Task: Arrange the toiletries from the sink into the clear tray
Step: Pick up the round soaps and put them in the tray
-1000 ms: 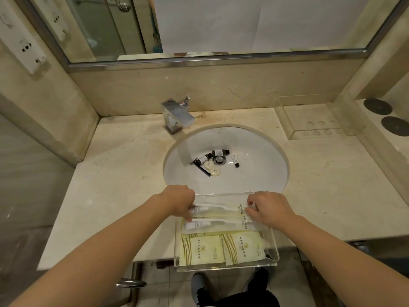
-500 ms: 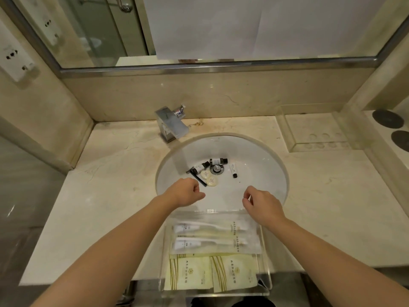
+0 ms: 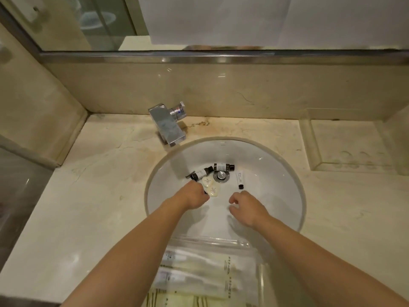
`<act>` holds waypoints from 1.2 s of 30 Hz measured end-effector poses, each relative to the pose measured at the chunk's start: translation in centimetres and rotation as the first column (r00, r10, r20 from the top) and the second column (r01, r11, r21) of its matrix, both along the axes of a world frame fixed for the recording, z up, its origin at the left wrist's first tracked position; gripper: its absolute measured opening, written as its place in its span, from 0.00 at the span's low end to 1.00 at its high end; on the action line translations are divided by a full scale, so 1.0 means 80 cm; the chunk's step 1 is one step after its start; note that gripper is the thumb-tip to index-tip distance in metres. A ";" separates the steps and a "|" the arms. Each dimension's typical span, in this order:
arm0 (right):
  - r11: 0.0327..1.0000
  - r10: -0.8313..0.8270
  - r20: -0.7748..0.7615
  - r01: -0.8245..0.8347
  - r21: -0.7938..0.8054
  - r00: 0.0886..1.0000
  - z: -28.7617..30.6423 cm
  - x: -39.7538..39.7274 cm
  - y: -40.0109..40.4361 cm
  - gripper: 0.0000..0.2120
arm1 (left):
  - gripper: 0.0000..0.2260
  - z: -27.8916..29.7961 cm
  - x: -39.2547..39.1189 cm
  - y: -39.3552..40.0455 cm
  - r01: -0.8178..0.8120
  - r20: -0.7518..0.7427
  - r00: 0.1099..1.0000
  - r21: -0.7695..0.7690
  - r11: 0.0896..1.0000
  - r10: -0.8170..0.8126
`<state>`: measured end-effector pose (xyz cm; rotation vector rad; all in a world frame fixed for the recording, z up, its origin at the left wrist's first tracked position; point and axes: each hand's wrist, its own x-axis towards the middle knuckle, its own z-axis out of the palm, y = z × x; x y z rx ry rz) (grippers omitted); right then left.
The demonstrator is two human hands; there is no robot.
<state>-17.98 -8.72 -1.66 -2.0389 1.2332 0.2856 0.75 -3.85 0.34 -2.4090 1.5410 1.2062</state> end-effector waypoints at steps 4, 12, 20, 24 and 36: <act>0.986 0.160 -0.019 -0.159 0.058 0.987 -0.033 0.020 -0.011 0.23 | 0.15 -0.034 -0.002 -0.021 0.034 0.060 0.998 0.039 0.999 -0.036; 0.966 0.260 -0.013 -0.260 0.009 0.966 -0.086 0.063 -0.031 0.30 | 0.08 -0.093 0.011 -0.063 0.110 0.008 0.994 0.119 0.987 -0.111; 0.963 0.178 0.045 -0.165 -0.214 0.983 -0.121 0.072 -0.039 0.17 | 0.18 -0.113 0.006 -0.076 0.103 0.202 0.973 0.056 0.993 -0.113; 0.936 0.208 0.114 -0.164 -0.310 0.972 -0.123 0.065 -0.037 0.14 | 0.14 -0.116 -0.005 -0.078 0.067 0.252 0.966 -0.042 0.997 -0.055; 1.000 -0.020 -0.001 0.020 0.020 1.000 -0.107 0.074 -0.031 0.18 | 0.12 -0.115 -0.003 -0.069 -0.022 0.229 0.974 0.066 0.998 0.007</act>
